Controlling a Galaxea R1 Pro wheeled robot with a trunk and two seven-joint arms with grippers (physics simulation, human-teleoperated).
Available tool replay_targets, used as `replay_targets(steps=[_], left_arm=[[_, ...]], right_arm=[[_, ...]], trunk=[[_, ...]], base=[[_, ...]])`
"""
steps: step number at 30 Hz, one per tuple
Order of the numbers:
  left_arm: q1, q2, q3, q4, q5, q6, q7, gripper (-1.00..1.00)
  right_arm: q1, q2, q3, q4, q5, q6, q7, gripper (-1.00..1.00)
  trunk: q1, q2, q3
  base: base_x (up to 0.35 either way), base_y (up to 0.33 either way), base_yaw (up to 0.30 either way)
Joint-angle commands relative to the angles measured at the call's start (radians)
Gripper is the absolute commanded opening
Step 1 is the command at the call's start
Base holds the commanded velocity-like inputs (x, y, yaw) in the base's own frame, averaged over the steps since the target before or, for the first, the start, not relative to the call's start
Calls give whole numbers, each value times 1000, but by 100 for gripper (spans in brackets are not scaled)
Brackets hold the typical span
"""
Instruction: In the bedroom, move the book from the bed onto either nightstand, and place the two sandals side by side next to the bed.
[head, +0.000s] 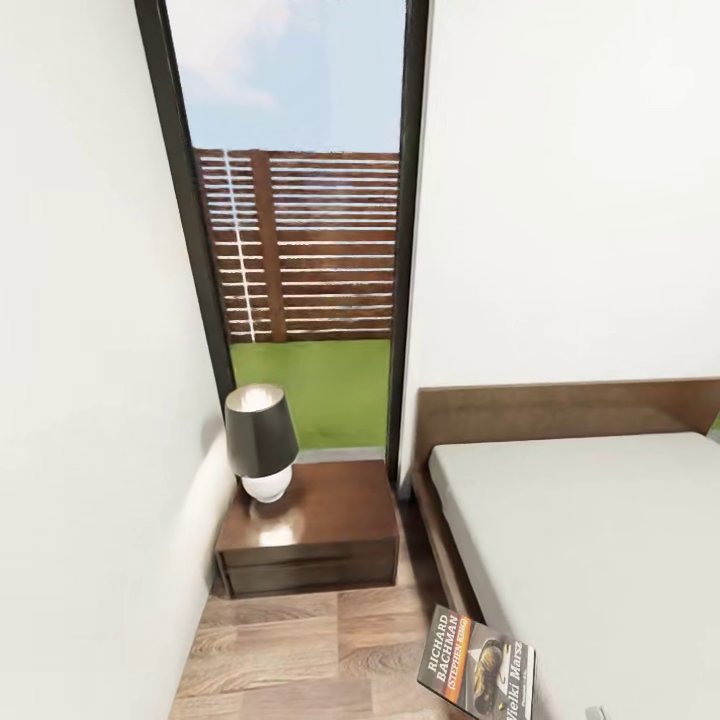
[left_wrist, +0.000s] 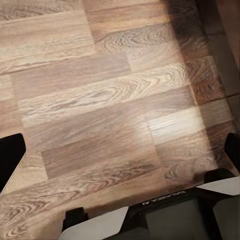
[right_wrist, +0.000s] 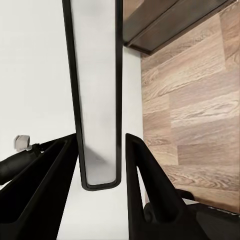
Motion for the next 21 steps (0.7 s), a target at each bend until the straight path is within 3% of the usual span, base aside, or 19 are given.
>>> replay_targets(steps=[1,21], left_arm=[[-1,0,-8,1,10,-3,-4,100],[-1,1,-8,1,10,-3,-4,100]], right_arm=[[-2,0,1,3,-10,10,4,-100],[-2,0,1,3,-10,10,4,-100]], trunk=[[1,-2,-2],[1,-2,-2]], base=[[330,0,0],[330,0,0]])
